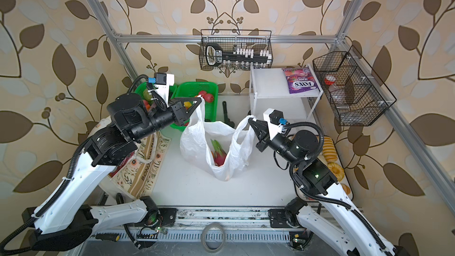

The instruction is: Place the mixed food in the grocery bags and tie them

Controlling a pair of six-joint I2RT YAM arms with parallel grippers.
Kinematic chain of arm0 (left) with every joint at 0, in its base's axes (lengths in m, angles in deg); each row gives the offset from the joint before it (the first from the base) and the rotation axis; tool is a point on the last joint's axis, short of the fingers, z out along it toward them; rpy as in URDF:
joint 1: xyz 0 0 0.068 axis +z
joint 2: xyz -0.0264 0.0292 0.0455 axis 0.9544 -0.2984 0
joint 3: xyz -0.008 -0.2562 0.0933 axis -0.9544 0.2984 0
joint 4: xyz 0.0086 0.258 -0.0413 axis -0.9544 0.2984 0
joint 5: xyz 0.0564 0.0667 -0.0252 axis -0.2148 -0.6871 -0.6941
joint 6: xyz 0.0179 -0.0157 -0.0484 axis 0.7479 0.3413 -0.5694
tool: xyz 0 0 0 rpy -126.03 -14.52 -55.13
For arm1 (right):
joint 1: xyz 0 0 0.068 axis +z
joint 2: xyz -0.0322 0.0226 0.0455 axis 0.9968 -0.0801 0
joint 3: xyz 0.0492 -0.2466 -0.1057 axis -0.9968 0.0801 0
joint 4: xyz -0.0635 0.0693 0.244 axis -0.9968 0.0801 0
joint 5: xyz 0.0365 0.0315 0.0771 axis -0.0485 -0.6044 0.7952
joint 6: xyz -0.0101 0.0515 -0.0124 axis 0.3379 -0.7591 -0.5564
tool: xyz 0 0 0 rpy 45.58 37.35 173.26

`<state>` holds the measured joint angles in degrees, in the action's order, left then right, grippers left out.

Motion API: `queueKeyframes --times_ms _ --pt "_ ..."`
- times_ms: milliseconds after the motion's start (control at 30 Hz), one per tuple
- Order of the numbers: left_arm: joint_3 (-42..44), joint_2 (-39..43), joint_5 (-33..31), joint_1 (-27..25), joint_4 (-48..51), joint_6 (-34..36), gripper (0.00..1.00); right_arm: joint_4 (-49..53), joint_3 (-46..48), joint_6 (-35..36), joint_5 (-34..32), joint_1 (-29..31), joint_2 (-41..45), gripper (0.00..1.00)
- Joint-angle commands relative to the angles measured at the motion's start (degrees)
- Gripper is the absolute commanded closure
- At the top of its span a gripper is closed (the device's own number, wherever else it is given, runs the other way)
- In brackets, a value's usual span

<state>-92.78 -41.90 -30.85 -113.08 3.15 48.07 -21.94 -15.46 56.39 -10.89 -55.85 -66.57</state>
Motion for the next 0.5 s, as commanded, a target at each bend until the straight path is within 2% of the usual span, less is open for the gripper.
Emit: queueKeyframes --times_ms 0,267,300,367,467 --pt "0.7 2.6 -4.3 -0.1 1.6 -0.7 1.0 -5.2 -2.0 -4.1 8.4 -4.1 -1.3 1.0" --pt "6.1 3.9 -11.8 -0.1 9.7 -2.2 1.0 -6.8 0.2 -3.7 12.7 -4.6 -4.1 1.0" --pt "6.5 4.1 -12.1 -0.1 9.9 -2.1 0.92 -7.1 0.3 -3.6 12.9 -4.6 -4.3 1.0" --pt "6.4 4.4 -12.1 -0.1 10.1 -0.9 0.58 -7.5 0.2 -3.6 13.5 -4.7 -5.0 1.0" --pt "4.5 4.6 -13.1 -0.1 10.3 1.9 0.42 -8.4 -0.2 -4.0 14.6 -4.6 -6.2 1.0"
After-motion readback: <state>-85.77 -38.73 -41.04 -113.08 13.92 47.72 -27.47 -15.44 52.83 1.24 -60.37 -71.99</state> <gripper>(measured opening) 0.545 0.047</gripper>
